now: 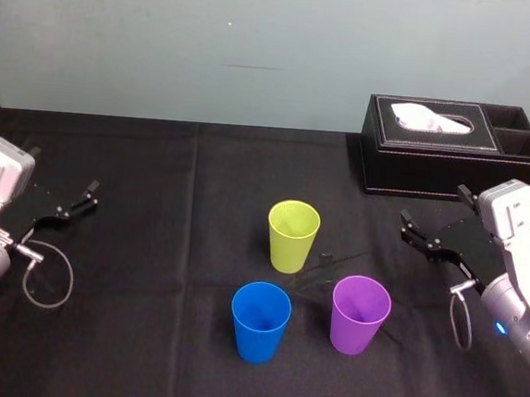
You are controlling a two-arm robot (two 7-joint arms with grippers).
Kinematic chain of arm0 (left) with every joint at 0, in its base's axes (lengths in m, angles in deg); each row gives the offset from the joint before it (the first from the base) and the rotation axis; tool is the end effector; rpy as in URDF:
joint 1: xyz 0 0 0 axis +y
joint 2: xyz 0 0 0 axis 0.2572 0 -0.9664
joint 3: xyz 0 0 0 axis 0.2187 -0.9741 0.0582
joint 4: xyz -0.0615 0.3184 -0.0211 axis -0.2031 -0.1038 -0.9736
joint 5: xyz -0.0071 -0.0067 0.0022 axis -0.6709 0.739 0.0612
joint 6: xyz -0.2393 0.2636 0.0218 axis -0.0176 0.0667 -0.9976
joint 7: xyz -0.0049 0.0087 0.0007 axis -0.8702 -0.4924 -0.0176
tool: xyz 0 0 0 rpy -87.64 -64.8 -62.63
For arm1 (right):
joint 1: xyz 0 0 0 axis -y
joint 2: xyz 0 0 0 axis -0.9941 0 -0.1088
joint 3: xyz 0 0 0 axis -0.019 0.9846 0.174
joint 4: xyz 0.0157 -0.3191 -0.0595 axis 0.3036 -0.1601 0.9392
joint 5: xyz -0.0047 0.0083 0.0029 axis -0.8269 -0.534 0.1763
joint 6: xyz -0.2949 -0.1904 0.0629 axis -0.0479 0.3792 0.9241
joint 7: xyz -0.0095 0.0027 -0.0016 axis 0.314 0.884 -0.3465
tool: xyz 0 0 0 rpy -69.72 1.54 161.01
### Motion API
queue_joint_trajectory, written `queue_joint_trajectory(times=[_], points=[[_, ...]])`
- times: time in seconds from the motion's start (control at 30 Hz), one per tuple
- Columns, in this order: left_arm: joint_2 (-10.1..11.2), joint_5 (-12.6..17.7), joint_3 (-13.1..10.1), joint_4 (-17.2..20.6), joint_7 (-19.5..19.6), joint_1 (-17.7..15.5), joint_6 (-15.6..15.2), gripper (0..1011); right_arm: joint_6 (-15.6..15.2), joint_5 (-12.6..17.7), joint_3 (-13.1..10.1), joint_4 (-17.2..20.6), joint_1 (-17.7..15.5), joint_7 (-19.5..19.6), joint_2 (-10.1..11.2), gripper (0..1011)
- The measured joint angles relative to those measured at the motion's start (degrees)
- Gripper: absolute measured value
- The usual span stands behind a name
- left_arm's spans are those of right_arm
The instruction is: Stack the three plastic cups sequentially using one hand.
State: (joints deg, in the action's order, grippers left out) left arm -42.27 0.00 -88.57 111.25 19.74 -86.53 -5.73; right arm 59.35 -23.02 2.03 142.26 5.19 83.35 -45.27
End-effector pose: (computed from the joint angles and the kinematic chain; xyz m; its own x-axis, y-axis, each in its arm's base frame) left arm 0.4090 0.0898 -0.3394 0.2923 0.8802 0.3739 -0.9552 0.2874 0.0702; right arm 0.4090 -0.0899 -0.3394 0.2922 -0.8803 0.3738 0.9553 0.2873 -0.0702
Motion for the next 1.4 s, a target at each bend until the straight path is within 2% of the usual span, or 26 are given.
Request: queue_joint_trajectory(times=[0.63,0.87,1.13,1.23,1.4], points=[[0.0,0.0,0.0,0.0,0.0,0.0,0.0,1011,0.0,-0.1,-0.2,0.1,-0.2,0.0,0.0,1003],[0.0,0.0,0.0,0.0,0.0,0.0,0.0,1011,-1.4,0.0,-2.1,3.7,-3.1,-0.9,1.4,1003],[0.0,0.0,0.0,0.0,0.0,0.0,0.0,1011,-1.7,5.6,-6.6,9.6,-8.6,-5.6,5.2,1003],[0.0,0.0,0.0,0.0,0.0,0.0,0.0,1011,-1.6,9.5,-9.2,12.5,-11.7,-9.1,7.4,1003],[0.0,0.0,0.0,0.0,0.0,0.0,0.0,1011,-1.2,14.1,-12.2,15.0,-15.2,-13.6,9.9,1003]])
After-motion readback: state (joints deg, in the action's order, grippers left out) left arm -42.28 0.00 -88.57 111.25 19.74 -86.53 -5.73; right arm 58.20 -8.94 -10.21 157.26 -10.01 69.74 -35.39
